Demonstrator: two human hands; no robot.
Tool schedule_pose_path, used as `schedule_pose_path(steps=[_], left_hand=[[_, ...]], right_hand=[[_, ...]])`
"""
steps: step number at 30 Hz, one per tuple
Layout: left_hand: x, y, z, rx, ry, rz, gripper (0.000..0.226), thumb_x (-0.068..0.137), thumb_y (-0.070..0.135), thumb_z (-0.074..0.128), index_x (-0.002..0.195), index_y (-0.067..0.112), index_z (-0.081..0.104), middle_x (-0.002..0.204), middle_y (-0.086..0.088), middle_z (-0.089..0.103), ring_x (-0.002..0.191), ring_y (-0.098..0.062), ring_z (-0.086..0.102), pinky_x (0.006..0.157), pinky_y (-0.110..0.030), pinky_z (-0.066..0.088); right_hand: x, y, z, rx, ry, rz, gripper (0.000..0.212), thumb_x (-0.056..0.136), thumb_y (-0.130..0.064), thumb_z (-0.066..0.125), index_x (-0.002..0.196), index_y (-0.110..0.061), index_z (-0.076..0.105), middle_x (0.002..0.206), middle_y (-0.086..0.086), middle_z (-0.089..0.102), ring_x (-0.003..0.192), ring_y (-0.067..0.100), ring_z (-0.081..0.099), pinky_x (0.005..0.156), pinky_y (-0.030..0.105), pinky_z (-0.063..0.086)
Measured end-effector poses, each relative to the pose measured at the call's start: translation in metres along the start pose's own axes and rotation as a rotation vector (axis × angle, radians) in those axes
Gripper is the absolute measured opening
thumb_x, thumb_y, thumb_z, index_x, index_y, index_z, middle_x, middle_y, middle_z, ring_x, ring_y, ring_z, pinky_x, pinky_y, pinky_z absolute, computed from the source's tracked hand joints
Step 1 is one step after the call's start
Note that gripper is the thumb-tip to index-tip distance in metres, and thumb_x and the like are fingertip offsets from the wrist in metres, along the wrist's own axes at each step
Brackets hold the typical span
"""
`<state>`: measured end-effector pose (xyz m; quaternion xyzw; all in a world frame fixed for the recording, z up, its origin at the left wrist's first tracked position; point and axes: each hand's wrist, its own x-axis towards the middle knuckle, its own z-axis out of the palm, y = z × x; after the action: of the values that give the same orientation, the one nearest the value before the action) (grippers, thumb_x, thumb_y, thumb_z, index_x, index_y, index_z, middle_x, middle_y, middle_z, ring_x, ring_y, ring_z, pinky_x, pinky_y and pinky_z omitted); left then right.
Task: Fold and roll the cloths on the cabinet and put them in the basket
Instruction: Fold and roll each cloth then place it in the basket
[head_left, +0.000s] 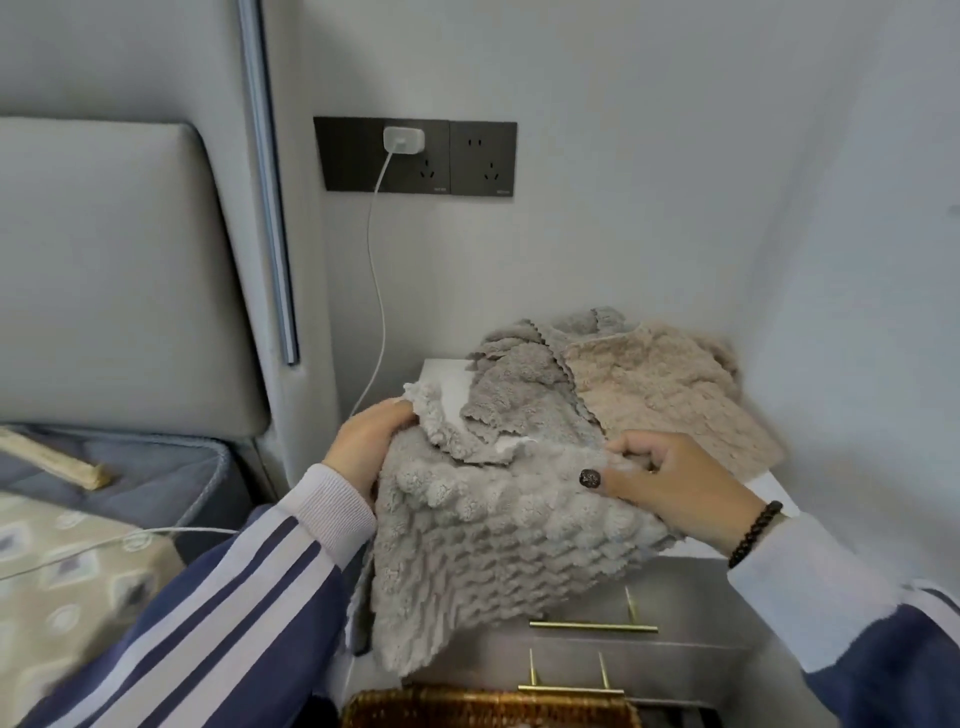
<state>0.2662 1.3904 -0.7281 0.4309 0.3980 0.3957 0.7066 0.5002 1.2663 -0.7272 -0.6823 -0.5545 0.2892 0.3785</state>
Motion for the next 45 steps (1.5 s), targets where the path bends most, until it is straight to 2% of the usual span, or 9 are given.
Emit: schedule_pose_path(steps=[3,7,14,18,23,29,35,41,45], left_hand=[[0.028,0.015,0.003,0.233,0.095,-0.029,0.017,0.075,0.025,0.072,0.085,0.01,0.073,0.1,-0.018,0.071,0.095,-0.033,0.067,0.095,-0.049,0.05],[0.076,0.054,0.016,0.394,0.149,0.071,0.042,0.075,0.035,0.071,0.105,0.006,0.069,0.105,-0.013,0.069,0.092,-0.026,0.063,0.085,-0.035,0.05],[0.064,0.144,0.049,0.246,0.086,0.531,0.017,0.088,0.004,0.057,0.097,0.016,0.066,0.105,-0.01,0.068,0.093,-0.026,0.066,0.081,-0.038,0.056],[0.032,0.131,0.027,0.428,-0.083,0.617,0.029,0.083,0.001,0.065,0.101,0.024,0.063,0.106,-0.004,0.068,0.098,-0.019,0.067,0.081,-0.033,0.056],[0.013,0.039,-0.029,0.734,-0.263,0.534,0.02,0.069,0.008,0.075,0.078,0.026,0.073,0.08,0.008,0.071,0.079,-0.006,0.065,0.077,-0.018,0.052],[0.0,-0.06,-0.058,0.916,-0.208,0.289,0.003,0.069,0.026,0.054,0.067,0.026,0.056,0.064,0.0,0.054,0.065,-0.019,0.051,0.066,-0.03,0.044],[-0.01,-0.067,-0.052,1.071,-0.252,0.403,0.008,0.074,0.027,0.045,0.067,0.025,0.051,0.057,0.007,0.048,0.057,-0.009,0.043,0.06,-0.027,0.04],[-0.017,-0.052,-0.043,1.143,-0.335,0.401,0.037,0.069,0.044,0.03,0.073,0.033,0.066,0.07,0.008,0.067,0.069,-0.014,0.062,0.072,-0.034,0.053],[0.005,-0.058,-0.02,1.072,-0.223,0.477,0.028,0.087,0.029,0.04,0.097,0.032,0.067,0.094,0.015,0.072,0.089,-0.009,0.066,0.088,-0.032,0.052]], right_hand=[[0.025,-0.014,-0.02,-0.287,-0.057,-0.015,0.036,0.069,-0.033,0.083,0.089,-0.007,0.068,0.053,-0.016,0.051,0.049,-0.003,0.045,0.049,0.011,0.033],[0.075,-0.038,-0.059,-0.701,0.102,-0.047,0.034,0.081,-0.037,0.073,0.082,-0.007,0.058,0.08,0.007,0.059,0.079,0.028,0.056,0.062,0.03,0.04],[0.078,-0.107,-0.118,-0.285,0.711,-0.338,0.021,0.084,-0.021,0.071,0.092,-0.002,0.065,0.087,0.01,0.061,0.079,0.018,0.054,0.075,0.032,0.052],[0.043,-0.099,-0.115,-0.211,0.598,-0.4,0.007,0.083,-0.014,0.07,0.08,-0.01,0.065,0.079,0.003,0.062,0.062,-0.001,0.051,0.061,0.01,0.045],[0.001,-0.025,-0.069,-0.311,0.227,-0.241,0.007,0.08,-0.007,0.072,0.081,-0.013,0.069,0.108,-0.011,0.067,0.064,-0.018,0.052,0.061,0.001,0.04],[-0.025,0.057,-0.002,-0.204,-0.107,0.035,0.017,0.08,-0.006,0.071,0.074,-0.021,0.066,0.11,-0.015,0.065,0.112,-0.001,0.056,0.08,-0.001,0.039],[-0.028,0.055,0.0,-0.196,-0.067,0.064,0.01,0.081,-0.009,0.071,0.079,-0.017,0.065,0.065,-0.02,0.066,0.064,-0.009,0.058,0.062,0.005,0.041],[-0.036,0.047,-0.003,-0.217,-0.23,0.101,0.007,0.078,-0.019,0.076,0.08,-0.022,0.07,0.079,-0.009,0.073,0.076,0.003,0.066,0.073,0.016,0.053],[-0.009,0.036,0.01,-0.125,0.025,-0.023,0.019,0.084,-0.026,0.07,0.103,-0.023,0.069,0.101,-0.013,0.069,0.093,-0.002,0.064,0.086,0.017,0.049]])
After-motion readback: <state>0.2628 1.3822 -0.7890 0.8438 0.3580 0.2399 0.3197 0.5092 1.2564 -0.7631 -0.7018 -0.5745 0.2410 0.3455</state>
